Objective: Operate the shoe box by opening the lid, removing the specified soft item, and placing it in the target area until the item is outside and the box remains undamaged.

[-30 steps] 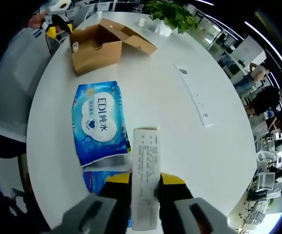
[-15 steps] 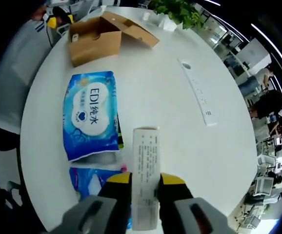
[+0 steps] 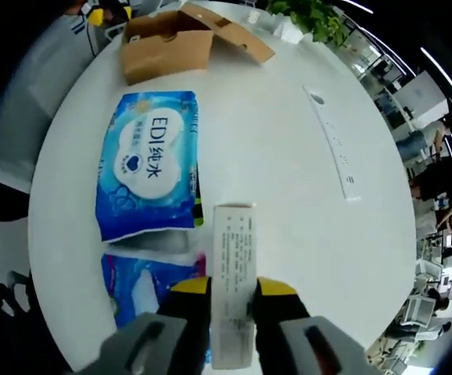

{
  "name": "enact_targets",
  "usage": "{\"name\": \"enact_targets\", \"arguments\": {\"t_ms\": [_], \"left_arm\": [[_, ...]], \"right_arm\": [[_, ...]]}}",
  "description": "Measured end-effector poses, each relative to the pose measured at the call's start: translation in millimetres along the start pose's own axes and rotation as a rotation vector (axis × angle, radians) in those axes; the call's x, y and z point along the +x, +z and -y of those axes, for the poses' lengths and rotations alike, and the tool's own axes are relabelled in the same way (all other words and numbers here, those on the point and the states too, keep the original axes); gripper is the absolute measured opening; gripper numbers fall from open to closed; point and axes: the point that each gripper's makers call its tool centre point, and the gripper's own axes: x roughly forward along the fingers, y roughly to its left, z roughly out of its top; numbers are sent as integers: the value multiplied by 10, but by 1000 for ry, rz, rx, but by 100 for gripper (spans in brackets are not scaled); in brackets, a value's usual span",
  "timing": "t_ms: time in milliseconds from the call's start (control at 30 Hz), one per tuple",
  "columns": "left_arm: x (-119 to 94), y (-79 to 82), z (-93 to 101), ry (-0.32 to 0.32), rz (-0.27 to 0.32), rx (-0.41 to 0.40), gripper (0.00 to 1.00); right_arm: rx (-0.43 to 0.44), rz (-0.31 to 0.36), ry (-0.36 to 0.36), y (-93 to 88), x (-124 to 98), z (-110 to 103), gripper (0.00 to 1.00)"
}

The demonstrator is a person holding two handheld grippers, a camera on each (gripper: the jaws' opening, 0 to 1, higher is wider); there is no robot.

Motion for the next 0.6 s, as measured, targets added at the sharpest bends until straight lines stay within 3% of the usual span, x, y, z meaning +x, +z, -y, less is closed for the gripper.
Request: {"name": "enact_targets", "arguments": {"t_ms": [600], "left_arm": [[-79, -14, -81, 21, 4, -7, 44]], "right_arm": [[-8, -39, 29, -151, 146, -19, 17]]}}
